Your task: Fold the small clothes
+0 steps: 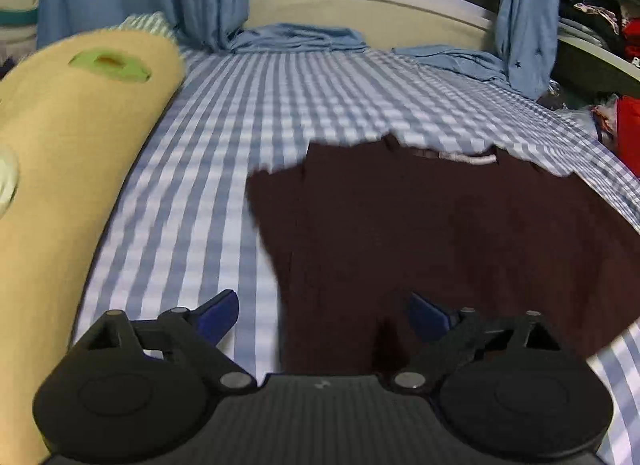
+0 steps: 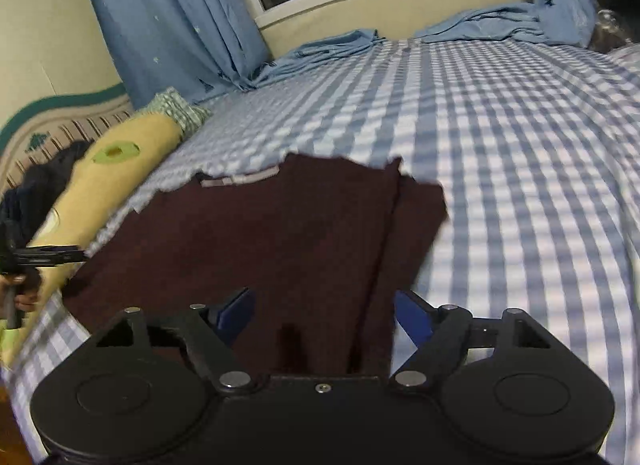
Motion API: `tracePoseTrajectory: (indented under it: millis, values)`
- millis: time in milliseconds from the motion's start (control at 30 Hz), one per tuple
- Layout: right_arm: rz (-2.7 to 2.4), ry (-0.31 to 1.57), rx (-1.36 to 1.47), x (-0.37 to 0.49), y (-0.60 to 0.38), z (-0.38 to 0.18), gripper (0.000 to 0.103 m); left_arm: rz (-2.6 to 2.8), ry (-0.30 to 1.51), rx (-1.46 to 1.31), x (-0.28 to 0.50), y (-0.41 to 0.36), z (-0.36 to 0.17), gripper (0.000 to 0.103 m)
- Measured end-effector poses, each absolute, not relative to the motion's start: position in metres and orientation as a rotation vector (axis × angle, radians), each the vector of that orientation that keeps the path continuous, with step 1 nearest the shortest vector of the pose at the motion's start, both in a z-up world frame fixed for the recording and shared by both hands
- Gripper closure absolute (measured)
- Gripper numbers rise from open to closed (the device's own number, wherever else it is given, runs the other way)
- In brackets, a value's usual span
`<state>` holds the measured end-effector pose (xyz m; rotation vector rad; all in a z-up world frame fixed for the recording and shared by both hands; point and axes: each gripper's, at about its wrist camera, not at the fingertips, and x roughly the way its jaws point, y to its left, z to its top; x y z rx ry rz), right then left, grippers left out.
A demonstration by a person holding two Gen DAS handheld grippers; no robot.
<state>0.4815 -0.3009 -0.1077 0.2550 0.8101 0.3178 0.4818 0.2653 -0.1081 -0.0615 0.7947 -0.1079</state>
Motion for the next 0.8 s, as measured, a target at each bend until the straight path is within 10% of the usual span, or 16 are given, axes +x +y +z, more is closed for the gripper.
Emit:
tracePoseTrajectory:
  millis: [200, 300, 400, 467, 800]
  values:
    - [0.224, 0.817, 0.464, 0.453, -0.301, -0.146, 0.022, 0.081, 0.787, -0.282, 0.462, 0.286, -0.128, 0.021]
    - [0.207, 0.795, 0.536, 0.447, -0.293, -0.150, 0.022, -0.057, 0.836, -0.426, 0.463, 0.290, -0.133, 0.046]
    - [0.212, 0.820, 0.507, 0.448, -0.284, -0.139, 0.071, -0.045, 0.876, -0.282, 0.464, 0.275, -0.127, 0.068]
    - [0.171, 0.865, 0.374, 0.450, -0.274, -0.130, 0.081, -0.038, 0.901, -0.275, 0.467, 0.278, -0.123, 0.080]
    - [0.135, 0.894, 0.295, 0.452, -0.267, -0.126, 0.087, -0.016, 0.892, -0.135, 0.457, 0.267, -0.130, 0.087]
